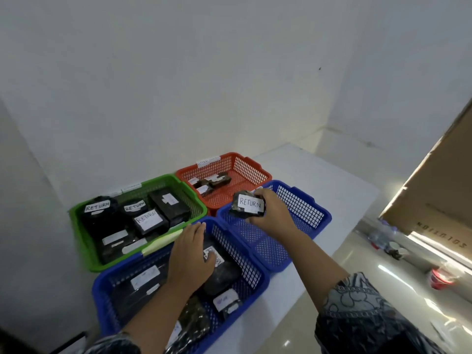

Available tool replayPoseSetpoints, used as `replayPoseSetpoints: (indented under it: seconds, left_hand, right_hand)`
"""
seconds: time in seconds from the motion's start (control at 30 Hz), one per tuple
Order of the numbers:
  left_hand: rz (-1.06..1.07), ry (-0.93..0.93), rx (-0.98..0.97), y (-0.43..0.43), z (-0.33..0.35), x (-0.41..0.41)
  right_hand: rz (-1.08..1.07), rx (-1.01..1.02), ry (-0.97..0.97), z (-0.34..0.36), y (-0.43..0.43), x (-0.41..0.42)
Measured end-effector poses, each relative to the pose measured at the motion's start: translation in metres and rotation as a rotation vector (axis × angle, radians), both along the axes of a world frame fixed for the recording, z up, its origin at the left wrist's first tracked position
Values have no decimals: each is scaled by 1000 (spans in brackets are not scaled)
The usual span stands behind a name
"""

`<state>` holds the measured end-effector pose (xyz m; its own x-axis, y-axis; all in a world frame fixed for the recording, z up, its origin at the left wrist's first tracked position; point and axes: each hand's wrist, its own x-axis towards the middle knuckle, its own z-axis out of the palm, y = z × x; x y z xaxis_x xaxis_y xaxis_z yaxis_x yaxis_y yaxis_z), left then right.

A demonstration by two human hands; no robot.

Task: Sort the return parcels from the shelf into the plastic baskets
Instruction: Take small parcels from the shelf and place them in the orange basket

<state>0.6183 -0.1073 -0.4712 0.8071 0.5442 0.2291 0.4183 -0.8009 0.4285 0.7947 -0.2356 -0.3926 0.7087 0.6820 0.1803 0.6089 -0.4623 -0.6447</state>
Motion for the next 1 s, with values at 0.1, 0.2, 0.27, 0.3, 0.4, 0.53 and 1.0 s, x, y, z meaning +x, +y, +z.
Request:
replayPoseSetpoints:
  seconds: [0.1, 0.2, 0.27, 0.3, 0.4, 0.53, 1.0]
  left_hand:
    - [14, 1, -16, 12, -7, 31]
    - [58, -17, -13, 26, -12, 62]
    - [117, -14, -31, 40, -19, 85]
    - [124, -11, -35, 43, -18, 88]
    - [238, -21, -85, 58, -30, 118]
    - [386, 19, -146, 71, -39, 155]
    - [643, 146, -94, 79, -66, 205]
  right_hand:
    - [21, -28, 5, -7, 22, 41]
    - [35, -34, 43, -18, 47, 85]
    - [62, -66, 52, -29, 69, 121]
    - [63, -74, 34, -31, 73, 129]
    - [118, -123, -4, -45, 108, 181]
    - [209, -207, -38, -63, 154, 244]
    - [518, -506, -510, -117, 239, 355]
